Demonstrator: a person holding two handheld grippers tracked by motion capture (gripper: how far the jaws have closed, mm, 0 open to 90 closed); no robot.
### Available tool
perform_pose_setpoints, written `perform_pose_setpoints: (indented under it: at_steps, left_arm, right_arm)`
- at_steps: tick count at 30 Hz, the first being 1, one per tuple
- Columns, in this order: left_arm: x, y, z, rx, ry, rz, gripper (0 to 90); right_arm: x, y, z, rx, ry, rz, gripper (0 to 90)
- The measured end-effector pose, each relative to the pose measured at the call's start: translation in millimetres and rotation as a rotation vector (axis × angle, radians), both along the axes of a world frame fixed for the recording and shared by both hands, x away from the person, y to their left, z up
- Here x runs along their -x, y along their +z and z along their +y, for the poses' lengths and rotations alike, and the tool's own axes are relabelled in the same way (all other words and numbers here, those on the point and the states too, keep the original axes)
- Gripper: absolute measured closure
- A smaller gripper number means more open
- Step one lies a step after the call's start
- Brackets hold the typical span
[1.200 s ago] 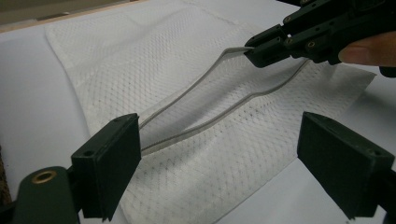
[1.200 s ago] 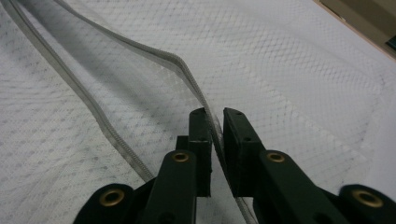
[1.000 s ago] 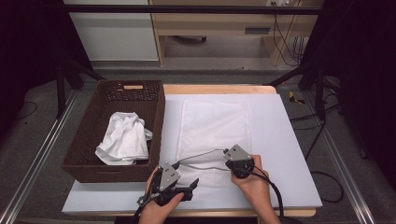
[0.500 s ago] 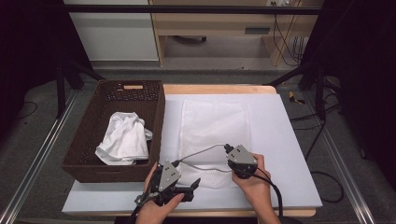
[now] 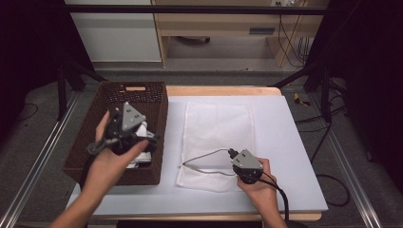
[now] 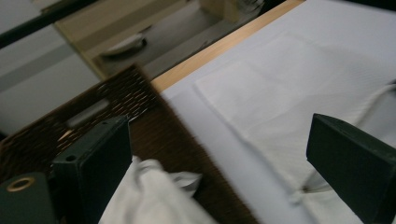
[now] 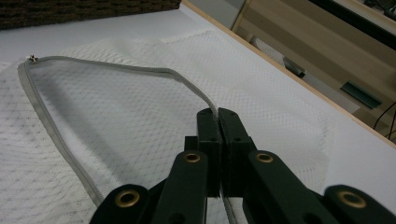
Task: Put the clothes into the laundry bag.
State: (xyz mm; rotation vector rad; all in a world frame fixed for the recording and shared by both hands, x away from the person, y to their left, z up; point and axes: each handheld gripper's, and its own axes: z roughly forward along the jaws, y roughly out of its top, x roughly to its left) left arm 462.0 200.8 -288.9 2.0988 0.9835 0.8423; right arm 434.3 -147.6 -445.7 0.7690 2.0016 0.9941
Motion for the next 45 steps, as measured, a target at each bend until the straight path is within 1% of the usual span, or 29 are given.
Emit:
perform_pose_setpoints:
  at_steps: [1, 2, 3, 4, 5, 7, 8, 9, 11, 12, 13, 15, 16, 18, 22, 23, 24, 27, 30, 32, 35, 36, 37, 38, 39, 40, 41, 43, 45]
  left_arm:
    - [0.0, 0.0, 0.0, 0.000, 0.000, 0.000, 7.3]
    - [-9.7, -4.0, 7.8, -0.012, 0.023, 0.032, 7.8]
    - [-27.5, -15.7, 21.1, -0.059, 0.068, 0.071, 7.8]
    - [-35.9, -22.1, 27.5, -0.078, 0.088, 0.093, 7.8]
    - [-43.6, -29.2, 33.3, -0.079, 0.110, 0.116, 7.8]
    - [-57.3, -42.7, 43.3, -0.084, 0.134, 0.180, 7.6]
    - [-57.3, -42.7, 43.3, -0.084, 0.134, 0.180, 7.5]
    - [-65.9, -55.3, 49.1, -0.086, 0.150, 0.234, 7.0]
    - [-70.2, -65.2, 50.1, -0.096, 0.136, 0.290, 5.7]
    - [-70.2, -65.2, 50.1, -0.096, 0.136, 0.290, 5.9]
    - [-72.3, -73.8, 49.4, -0.120, 0.142, 0.296, 6.6]
    - [-75.6, -79.6, 50.3, -0.140, 0.147, 0.308, 6.1]
    - [-78.4, -82.1, 52.4, -0.141, 0.155, 0.320, 6.2]
    - [-83.4, -86.3, 58.8, -0.124, 0.187, 0.332, 6.0]
    - [-88.2, -92.6, 71.0, -0.134, 0.206, 0.342, 5.6]
    - [-88.2, -92.6, 71.0, -0.134, 0.206, 0.342, 5.4]
    - [-88.6, -94.5, 76.7, -0.126, 0.205, 0.356, 5.2]
    - [-89.3, -96.7, 83.8, -0.112, 0.207, 0.370, 5.1]
    - [-91.6, -101.1, 92.3, -0.070, 0.206, 0.399, 4.8]
    - [-94.1, -103.9, 98.5, -0.060, 0.207, 0.402, 4.8]
    - [-98.5, -108.4, 107.4, -0.028, 0.217, 0.430, 4.6]
    - [-98.5, -108.4, 107.4, -0.028, 0.217, 0.430, 4.8]
    - [-101.1, -111.8, 112.3, -0.002, 0.229, 0.450, 5.0]
    - [-101.1, -111.8, 112.3, -0.002, 0.229, 0.450, 4.9]
    - [-103.1, -116.7, 114.6, 0.043, 0.235, 0.472, 4.9]
    - [-103.1, -116.7, 114.6, 0.043, 0.235, 0.472, 4.9]
    - [-104.4, -119.4, 115.1, 0.051, 0.216, 0.488, 4.9]
    - [-106.9, -125.9, 114.0, 0.116, 0.199, 0.514, 5.6]
    - [-107.9, -128.6, 112.0, 0.149, 0.181, 0.533, 5.9]
  right_arm:
    - [0.1, 0.3, -0.5, -0.005, 0.001, -0.002, 89.0]
    - [0.3, 0.4, -0.7, -0.006, 0.001, 0.001, 89.0]
    - [0.3, 0.2, -0.9, -0.006, 0.003, 0.002, 89.1]
    - [0.3, 0.1, -0.9, -0.006, 0.004, 0.003, 89.0]
    - [0.3, 0.0, -0.9, -0.006, 0.006, 0.005, 89.0]
    - [0.0, 0.0, -0.8, -0.004, 0.009, 0.008, 89.0]
    - [0.0, 0.0, -0.8, -0.004, 0.009, 0.008, 89.0]
    - [-0.4, 0.2, -1.1, -0.006, 0.013, 0.010, 89.0]
    - [-0.8, 0.0, -1.4, -0.008, 0.015, 0.014, 89.0]
    - [-1.0, -0.1, -1.5, -0.008, 0.017, 0.017, 89.0]
    - [-1.4, -0.2, -1.7, -0.006, 0.020, 0.021, 88.9]
    - [-1.6, -0.6, -1.6, -0.004, 0.021, 0.025, 88.9]
    - [-1.7, -0.6, -1.4, -0.005, 0.024, 0.027, 88.8]
    - [-1.3, -0.5, -1.4, -0.004, 0.026, 0.027, 88.8]
    - [-0.9, -0.1, -1.9, -0.009, 0.029, 0.028, 88.7]
    - [-0.9, -0.1, -1.9, -0.009, 0.029, 0.028, 88.7]
    - [-1.2, -0.3, -2.1, -0.007, 0.030, 0.031, 88.7]
    - [-1.6, -0.4, -1.9, -0.005, 0.033, 0.032, 88.7]
    - [-1.0, -0.3, -1.6, -0.003, 0.033, 0.032, 88.7]
    - [-0.7, -0.4, -1.5, -0.001, 0.035, 0.033, 88.7]
    - [-1.2, -0.7, -1.5, -0.001, 0.036, 0.035, 88.7]
    - [-1.2, -0.7, -1.5, -0.001, 0.036, 0.035, 88.7]
    - [-2.0, -1.2, -1.1, -0.001, 0.036, 0.037, 88.7]
    - [-2.0, -1.3, -0.9, 0.000, 0.035, 0.039, 88.7]
    - [-2.0, -1.4, -0.7, 0.001, 0.036, 0.039, 88.8]
    - [-2.0, -1.4, -0.7, 0.001, 0.036, 0.039, 88.8]
    - [-2.1, -1.5, -0.6, 0.001, 0.037, 0.038, 88.8]
    - [-2.3, -1.3, -0.6, 0.007, 0.038, 0.037, 88.8]
    - [-2.3, -1.5, -0.7, 0.005, 0.035, 0.041, 88.8]
